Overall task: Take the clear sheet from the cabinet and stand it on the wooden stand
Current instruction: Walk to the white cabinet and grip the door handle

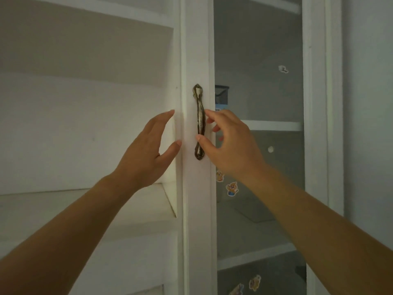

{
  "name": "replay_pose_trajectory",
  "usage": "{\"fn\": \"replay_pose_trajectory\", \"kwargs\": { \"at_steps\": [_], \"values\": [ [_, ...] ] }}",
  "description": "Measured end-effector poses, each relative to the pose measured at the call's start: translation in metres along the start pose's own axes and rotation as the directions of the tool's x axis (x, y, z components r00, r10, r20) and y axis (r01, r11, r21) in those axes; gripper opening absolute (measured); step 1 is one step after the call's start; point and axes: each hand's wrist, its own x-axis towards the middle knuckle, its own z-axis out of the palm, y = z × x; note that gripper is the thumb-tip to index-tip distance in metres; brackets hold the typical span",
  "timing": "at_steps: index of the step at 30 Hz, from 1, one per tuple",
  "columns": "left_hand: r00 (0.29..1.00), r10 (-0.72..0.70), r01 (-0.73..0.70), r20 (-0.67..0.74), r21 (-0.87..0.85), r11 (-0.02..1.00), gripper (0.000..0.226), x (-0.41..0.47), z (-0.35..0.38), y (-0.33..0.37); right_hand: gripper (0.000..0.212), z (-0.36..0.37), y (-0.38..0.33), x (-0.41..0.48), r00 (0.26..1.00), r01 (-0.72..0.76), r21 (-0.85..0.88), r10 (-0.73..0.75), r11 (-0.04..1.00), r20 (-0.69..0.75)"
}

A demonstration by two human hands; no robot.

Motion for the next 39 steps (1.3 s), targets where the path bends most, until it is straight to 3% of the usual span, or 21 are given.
{"fn": "replay_pose_trajectory", "kwargs": {
  "at_steps": [10, 17, 26, 39],
  "values": [
    [0.992, 0.122, -0.127, -0.039, -0.202, 0.971, 0.065, 0.029, 0.019, -0.029, 0.049, 0.016, -0.017, 0.008, 0.986, -0.095, -0.067, 0.085, 0.993, -0.144],
    [0.978, 0.195, -0.210, -0.079, -0.360, 0.909, 0.059, 0.028, 0.043, -0.050, 0.038, 0.028, -0.033, 0.007, 0.943, -0.230, 0.039, 0.233, 0.972, -0.237],
    [0.979, 0.181, -0.202, -0.089, -0.442, 0.874, 0.054, 0.027, 0.054, -0.047, 0.046, 0.040, -0.036, 0.003, 0.885, -0.346, 0.120, 0.366, 0.931, -0.289],
    [0.981, 0.190, -0.185, -0.047, -0.537, 0.823, 0.056, 0.023, 0.045, -0.053, 0.046, 0.039, -0.048, 0.004, 0.866, -0.404, 0.034, 0.394, 0.914, -0.308]
  ]
}}
